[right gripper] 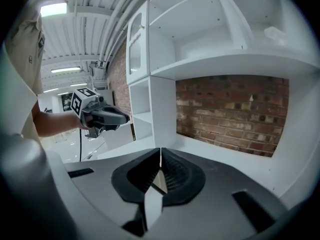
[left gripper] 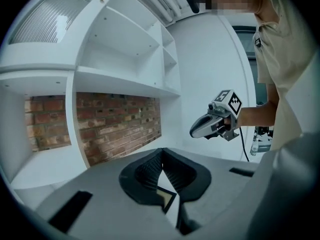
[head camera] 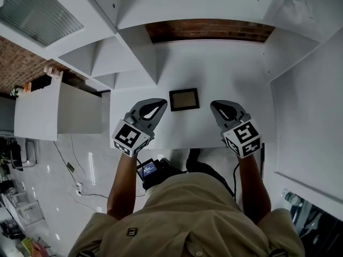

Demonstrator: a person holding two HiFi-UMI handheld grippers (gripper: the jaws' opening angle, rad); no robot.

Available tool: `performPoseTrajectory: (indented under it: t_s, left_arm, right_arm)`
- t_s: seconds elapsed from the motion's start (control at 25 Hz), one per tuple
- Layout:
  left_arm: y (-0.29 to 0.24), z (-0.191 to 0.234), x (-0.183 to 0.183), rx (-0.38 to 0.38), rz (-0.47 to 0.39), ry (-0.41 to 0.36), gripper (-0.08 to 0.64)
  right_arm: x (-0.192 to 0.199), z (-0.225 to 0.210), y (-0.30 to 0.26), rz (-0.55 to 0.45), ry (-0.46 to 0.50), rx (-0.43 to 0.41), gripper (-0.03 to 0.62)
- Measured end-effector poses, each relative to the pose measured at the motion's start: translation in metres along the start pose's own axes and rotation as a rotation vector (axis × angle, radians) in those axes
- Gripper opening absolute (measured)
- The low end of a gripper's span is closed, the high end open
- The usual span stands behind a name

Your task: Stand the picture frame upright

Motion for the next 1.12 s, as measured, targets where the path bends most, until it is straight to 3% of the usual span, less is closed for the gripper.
performPoseTrajectory:
  t_s: [0.2,0.32,0.76,1.12]
  left_arm:
    - [-0.027,0.021,0.035,-0.038,0.05,0.036,0.008]
    - [-0.042,0.032,0.066,-0.027,0.094,0.072,0.008]
    - [-0.1,0.064,0.224,-0.034,0.292,0.291,0.008]
    - [-0.115,0.072,0.261,-0.04,0.302,0.303,0.009]
  right_arm:
    - [0.021,-0.028,-0.049,0.07,-0.028,-0.035,0.008]
    - [0.044,-0.036,-0.085,0.145,-0.062,-0.04,0.053]
    - [0.163,-0.046,-0.18,0.366,-0.235,0.015,0.104]
    - [0.208,-0.043,-0.221,0.441,-0.303,0.06,0.122]
Point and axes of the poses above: the fingertips, and each gripper's own axes: y backward along the fingers, z to its left, x out of its underside, the point moved 8 cm from there along y, backward along the fingers, and after that the axes turned 1 degree about x, right-handed, at the moved point
